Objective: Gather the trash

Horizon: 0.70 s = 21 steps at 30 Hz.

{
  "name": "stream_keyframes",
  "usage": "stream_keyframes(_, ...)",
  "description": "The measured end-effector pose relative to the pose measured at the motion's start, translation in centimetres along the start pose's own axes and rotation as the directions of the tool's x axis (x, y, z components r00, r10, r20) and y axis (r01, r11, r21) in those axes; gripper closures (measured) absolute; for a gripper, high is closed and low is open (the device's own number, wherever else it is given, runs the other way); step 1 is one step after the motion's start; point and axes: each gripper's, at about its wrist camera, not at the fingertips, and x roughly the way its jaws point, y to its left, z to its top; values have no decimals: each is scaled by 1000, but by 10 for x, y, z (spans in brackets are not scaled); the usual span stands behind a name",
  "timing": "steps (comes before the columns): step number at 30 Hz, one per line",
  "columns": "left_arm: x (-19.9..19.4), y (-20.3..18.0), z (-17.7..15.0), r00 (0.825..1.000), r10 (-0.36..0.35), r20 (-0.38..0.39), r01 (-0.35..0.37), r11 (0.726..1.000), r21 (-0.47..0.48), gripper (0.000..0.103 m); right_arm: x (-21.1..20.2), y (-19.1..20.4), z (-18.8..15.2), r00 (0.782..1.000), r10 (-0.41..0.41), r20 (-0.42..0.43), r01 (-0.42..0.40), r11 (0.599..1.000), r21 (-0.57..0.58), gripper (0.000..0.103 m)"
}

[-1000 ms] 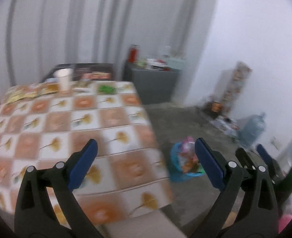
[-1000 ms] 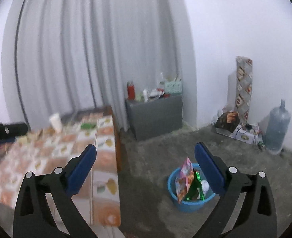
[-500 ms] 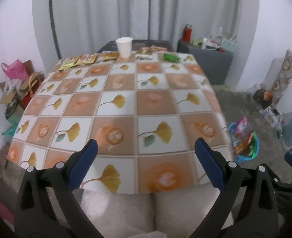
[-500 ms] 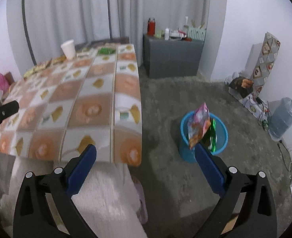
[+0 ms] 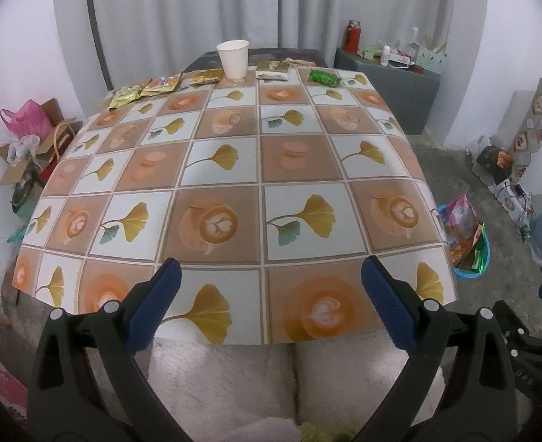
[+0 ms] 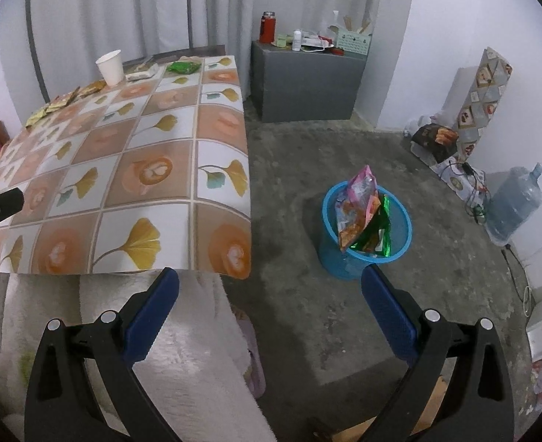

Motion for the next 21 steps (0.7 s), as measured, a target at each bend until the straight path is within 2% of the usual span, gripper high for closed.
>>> stream_keyframes(21, -19, -21, 2, 999, -15, 37, 13, 999, 36, 9, -10, -36, -3, 999, -46, 22, 45, 996, 79, 7)
